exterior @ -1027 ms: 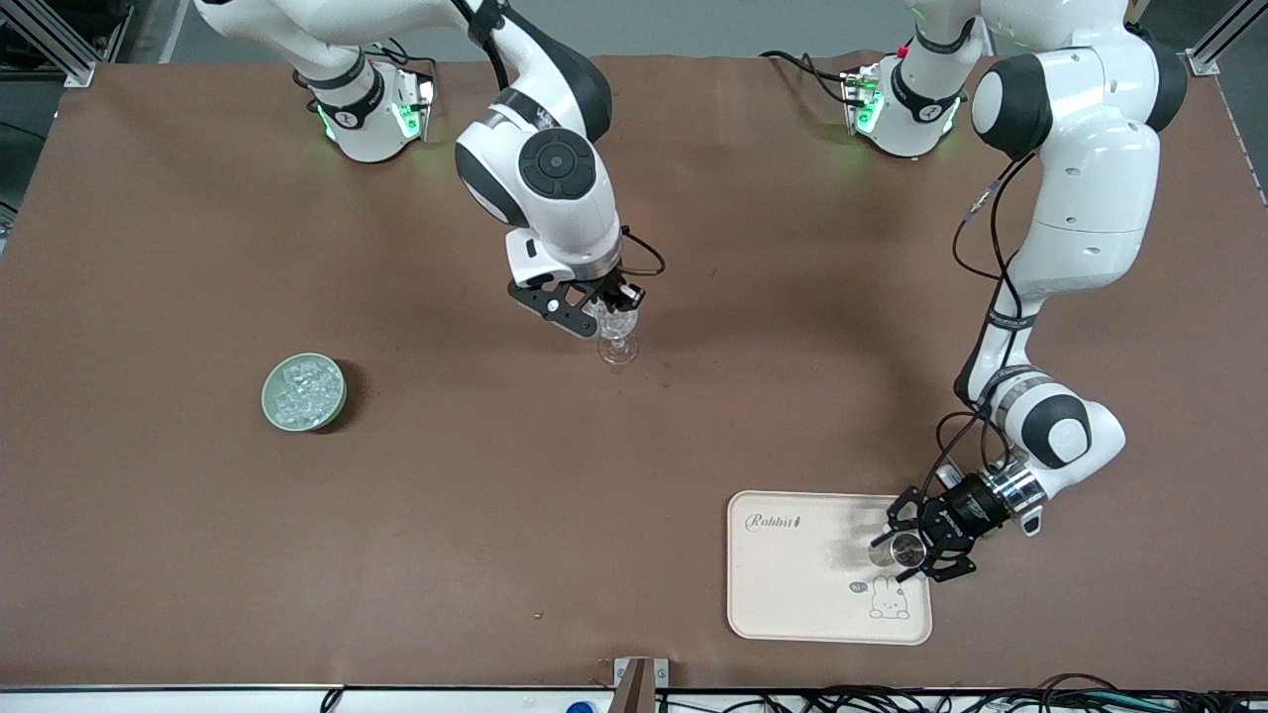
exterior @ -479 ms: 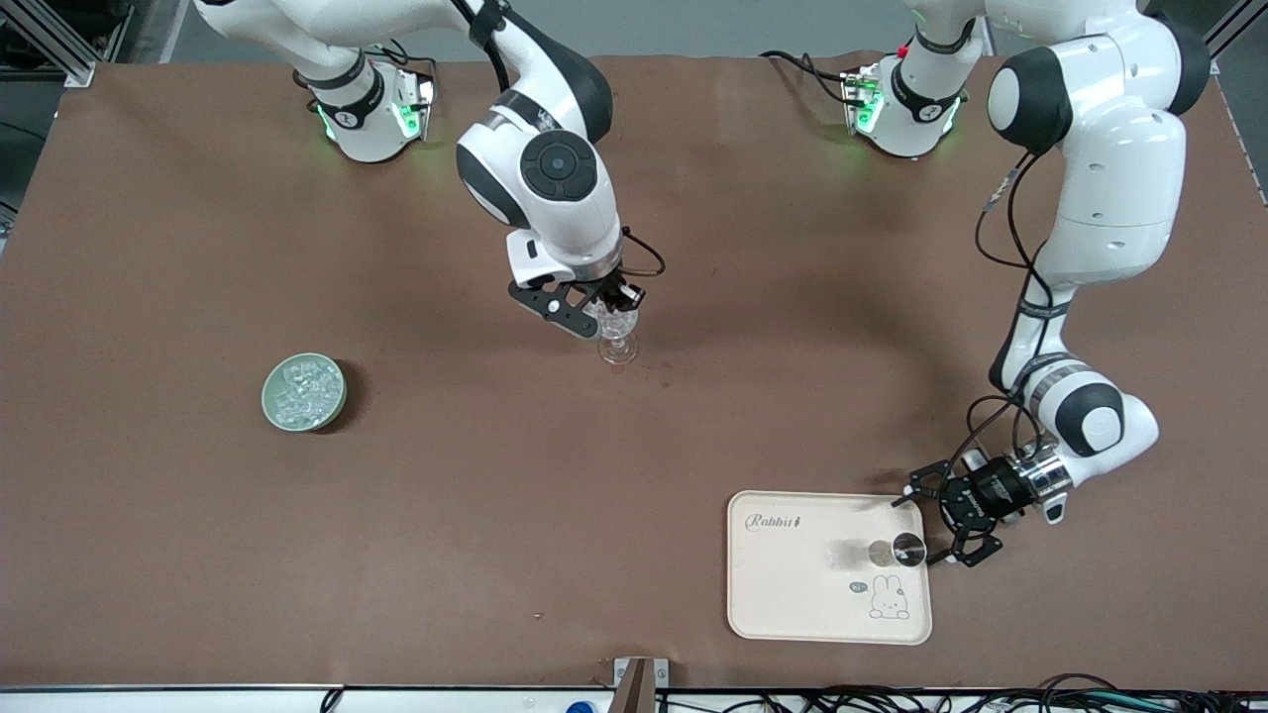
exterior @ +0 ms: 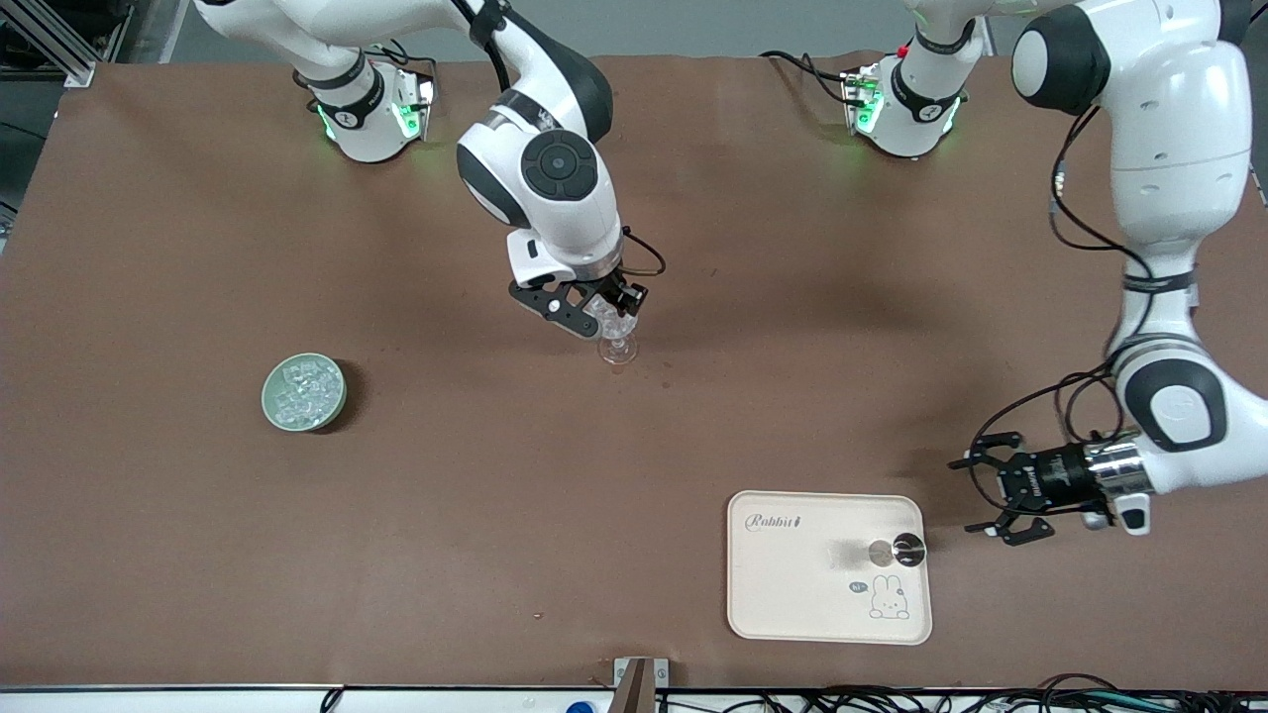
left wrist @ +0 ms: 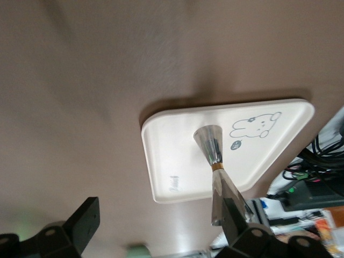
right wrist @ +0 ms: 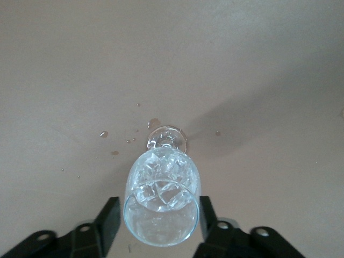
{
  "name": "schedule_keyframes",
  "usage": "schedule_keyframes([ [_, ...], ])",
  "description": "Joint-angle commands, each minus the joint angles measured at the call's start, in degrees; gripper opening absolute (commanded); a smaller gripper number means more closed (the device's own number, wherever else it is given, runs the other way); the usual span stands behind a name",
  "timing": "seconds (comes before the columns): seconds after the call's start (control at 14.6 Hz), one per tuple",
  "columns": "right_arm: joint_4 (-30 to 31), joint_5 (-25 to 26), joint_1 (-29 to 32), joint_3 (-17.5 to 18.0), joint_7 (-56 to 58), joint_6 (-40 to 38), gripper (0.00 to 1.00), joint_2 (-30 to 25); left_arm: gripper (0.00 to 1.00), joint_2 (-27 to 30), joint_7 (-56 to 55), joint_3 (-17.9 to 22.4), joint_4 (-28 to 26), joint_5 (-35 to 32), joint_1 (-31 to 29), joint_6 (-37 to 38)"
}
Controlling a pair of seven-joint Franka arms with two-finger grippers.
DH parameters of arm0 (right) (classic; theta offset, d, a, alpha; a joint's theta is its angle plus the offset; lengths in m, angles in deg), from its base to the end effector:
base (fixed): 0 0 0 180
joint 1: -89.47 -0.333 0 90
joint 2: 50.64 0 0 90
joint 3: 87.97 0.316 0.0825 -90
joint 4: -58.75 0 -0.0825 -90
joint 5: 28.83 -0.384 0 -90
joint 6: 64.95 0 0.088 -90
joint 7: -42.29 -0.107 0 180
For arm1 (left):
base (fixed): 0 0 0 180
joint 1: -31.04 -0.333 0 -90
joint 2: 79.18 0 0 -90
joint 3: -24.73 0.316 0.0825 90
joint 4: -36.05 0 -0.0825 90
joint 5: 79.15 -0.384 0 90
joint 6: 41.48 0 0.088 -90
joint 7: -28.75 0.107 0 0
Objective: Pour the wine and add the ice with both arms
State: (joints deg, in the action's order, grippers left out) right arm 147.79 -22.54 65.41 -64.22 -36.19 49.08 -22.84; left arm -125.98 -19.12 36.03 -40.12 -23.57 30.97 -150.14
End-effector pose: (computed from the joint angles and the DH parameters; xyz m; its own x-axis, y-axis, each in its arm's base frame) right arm 0.4912 0.4728 0.3855 0.8586 -0.5050 -0.0886 -0.5078 -0.8614 -0.0109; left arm 0.7306 0.0513 0.2500 0.1757 0.7288 -0.6618 0.9814 -0.0772 0.1755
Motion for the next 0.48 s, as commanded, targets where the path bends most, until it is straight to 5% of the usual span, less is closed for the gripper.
schedule_keyframes([
  [0.0, -1.5, 1.4, 1.6, 1.1, -0.5, -0.3, 1.00, -0.9, 1.00, -0.2, 0.7, 0.3, 6.9, -11.6, 0.8, -0.3],
  [0.41, -1.5, 5.6, 10.6, 1.2, 9.6, -7.3, 1.00, -13.1, 1.00, 9.2, 4.3, 1.3, 7.2, -12.2, -1.4, -5.7],
])
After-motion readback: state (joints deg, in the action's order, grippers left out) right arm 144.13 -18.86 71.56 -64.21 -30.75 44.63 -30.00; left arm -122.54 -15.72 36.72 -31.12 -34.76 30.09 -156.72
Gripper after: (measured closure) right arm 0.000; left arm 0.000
